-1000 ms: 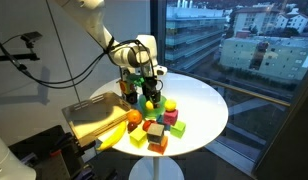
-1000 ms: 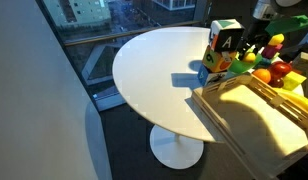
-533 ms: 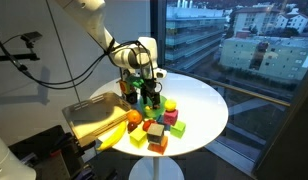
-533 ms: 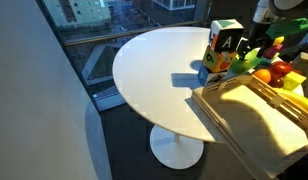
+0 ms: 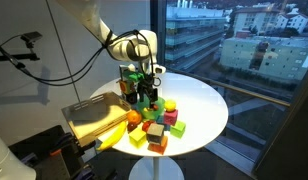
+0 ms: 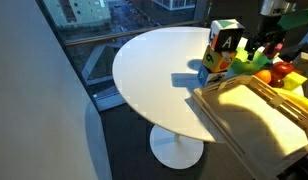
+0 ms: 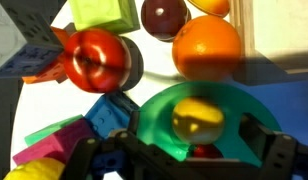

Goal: Pick up the yellow fruit on top of the light green block and put it in the green bowl

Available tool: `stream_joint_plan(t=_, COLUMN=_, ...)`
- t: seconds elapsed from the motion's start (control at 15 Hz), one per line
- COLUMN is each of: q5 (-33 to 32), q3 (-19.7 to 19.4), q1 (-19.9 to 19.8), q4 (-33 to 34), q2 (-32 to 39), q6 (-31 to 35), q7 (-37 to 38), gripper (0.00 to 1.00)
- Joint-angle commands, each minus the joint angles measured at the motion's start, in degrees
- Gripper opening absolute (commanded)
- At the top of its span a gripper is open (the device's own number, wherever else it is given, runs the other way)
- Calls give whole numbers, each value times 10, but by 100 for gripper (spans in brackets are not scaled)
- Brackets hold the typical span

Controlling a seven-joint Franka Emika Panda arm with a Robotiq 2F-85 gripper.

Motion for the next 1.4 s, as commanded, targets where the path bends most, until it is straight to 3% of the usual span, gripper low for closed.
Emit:
stream_joint_plan(t=0.0, q5=14, q3=3, q1=-7, q4=-18, q2=-48, q6=-26, q7=-26, gripper=100)
stream_joint_plan(t=0.6, q5=6, q3=2, q1=-12, q4=-55, q2=-137, q6=-105, q7=-36, gripper=100)
stream_joint_plan(t=0.93, q5=-2, q3=2, q1=-15, q4=-100, q2=-201, q6=-146, q7=-23, gripper=100)
stream_joint_plan(t=1.33, q5=-4, q3=2, q1=-23, q4=-175, q2=-293, q6=-162, q7=-62, gripper=100)
